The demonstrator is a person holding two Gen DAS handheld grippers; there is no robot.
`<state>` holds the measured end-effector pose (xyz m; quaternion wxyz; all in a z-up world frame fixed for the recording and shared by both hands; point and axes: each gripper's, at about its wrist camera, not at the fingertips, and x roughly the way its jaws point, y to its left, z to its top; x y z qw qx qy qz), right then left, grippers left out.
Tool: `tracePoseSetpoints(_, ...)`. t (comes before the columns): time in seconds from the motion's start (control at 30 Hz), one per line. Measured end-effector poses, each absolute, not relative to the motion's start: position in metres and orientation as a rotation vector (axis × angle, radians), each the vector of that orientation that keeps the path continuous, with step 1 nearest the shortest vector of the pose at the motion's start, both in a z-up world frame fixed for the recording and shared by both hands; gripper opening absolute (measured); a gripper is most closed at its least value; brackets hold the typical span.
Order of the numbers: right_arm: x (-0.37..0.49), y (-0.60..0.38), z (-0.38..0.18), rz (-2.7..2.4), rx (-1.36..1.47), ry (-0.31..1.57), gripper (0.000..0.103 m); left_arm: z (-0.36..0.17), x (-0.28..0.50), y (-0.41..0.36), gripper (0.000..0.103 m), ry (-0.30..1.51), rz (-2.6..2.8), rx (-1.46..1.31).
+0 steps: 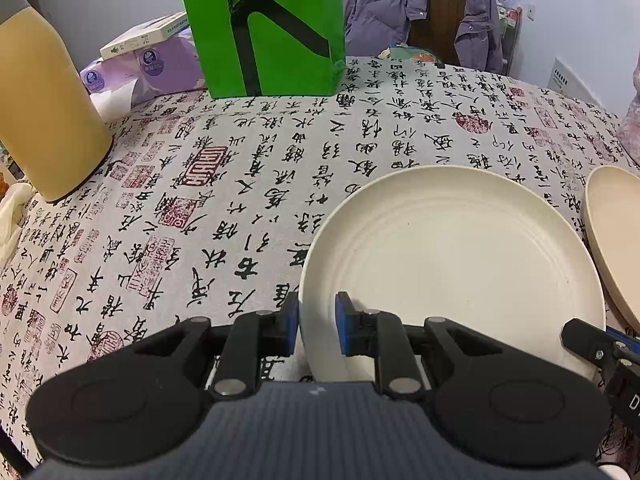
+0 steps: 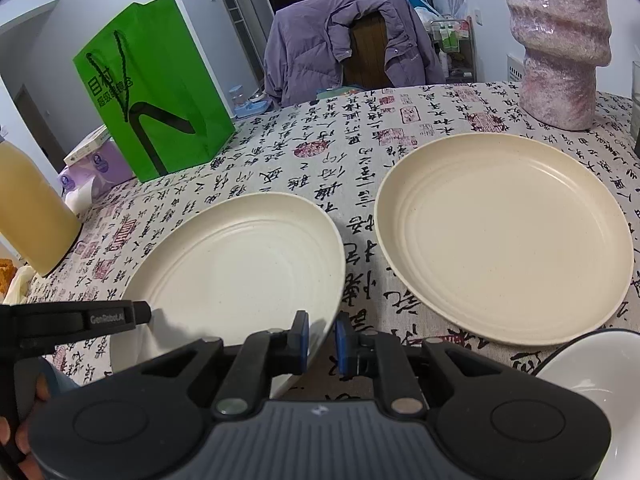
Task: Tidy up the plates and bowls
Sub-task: 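Lift the second cream plate off the table with both tools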
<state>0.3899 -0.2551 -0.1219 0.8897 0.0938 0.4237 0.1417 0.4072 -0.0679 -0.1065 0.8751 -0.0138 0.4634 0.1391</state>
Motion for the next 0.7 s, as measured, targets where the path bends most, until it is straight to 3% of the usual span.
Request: tracePoseSetpoints(0.7, 0.380, -0.260, -0.101, 0.310, 0.203, 0.781, 0.014, -0.084, 0.398, -0.070, 0.019, 0.893, 0.275, -0.033)
